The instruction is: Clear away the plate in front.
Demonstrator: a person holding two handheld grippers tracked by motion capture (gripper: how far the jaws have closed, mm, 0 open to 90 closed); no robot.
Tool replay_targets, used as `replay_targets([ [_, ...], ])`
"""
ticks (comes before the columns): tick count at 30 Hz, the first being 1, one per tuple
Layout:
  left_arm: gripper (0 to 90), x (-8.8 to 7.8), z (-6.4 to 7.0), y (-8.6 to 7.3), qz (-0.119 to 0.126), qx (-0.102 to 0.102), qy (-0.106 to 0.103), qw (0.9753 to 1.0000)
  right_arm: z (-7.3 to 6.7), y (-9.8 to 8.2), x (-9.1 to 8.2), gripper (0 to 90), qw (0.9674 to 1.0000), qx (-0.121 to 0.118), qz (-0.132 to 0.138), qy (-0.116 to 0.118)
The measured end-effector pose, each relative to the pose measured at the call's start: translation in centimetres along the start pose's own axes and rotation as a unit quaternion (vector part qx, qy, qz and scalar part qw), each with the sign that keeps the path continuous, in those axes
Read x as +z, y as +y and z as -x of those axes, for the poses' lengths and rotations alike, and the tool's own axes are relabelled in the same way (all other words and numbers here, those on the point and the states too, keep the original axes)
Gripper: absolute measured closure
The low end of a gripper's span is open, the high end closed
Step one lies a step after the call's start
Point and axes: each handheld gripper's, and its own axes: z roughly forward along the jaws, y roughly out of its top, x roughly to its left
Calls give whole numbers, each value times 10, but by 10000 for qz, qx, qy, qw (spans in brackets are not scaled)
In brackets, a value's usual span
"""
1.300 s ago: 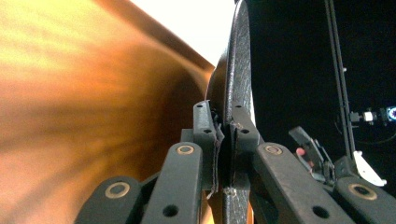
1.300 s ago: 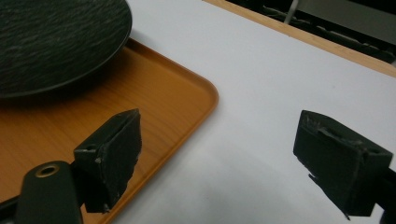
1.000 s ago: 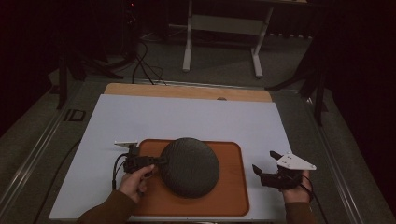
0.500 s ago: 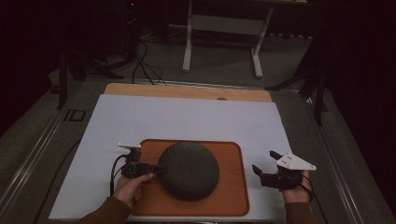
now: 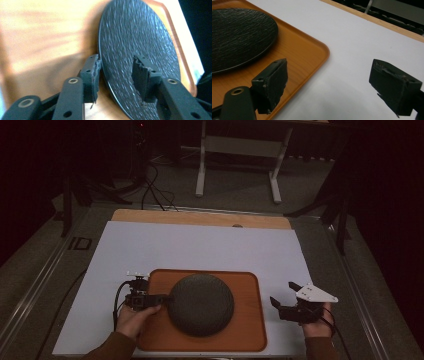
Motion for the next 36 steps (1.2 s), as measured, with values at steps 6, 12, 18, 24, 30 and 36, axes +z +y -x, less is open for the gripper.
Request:
replay_targets([
  [6, 500, -7, 6, 6, 286, 592, 344, 9972, 0, 0, 0, 149, 10000, -12, -7, 3],
  [12, 468, -19, 9, 13, 715, 1082, 663, 9893, 0, 0, 0, 149, 10000, -11, -9, 6],
  [18, 452, -28, 14, 15, 940, 1460, 826, 9813, 0, 0, 0, 149, 10000, 0, -10, 0],
  [24, 426, -37, 18, 17, 1197, 1915, 1035, 9686, 0, 0, 0, 149, 10000, -10, -2, -9],
  [30, 404, -55, 17, 18, 1582, 2174, 1379, 9533, 1, 0, -1, 149, 10000, 5, 18, -12],
  [36, 367, -73, 9, 19, 1866, 2176, 1603, 9445, 1, -1, -2, 149, 10000, 32, 44, -12],
])
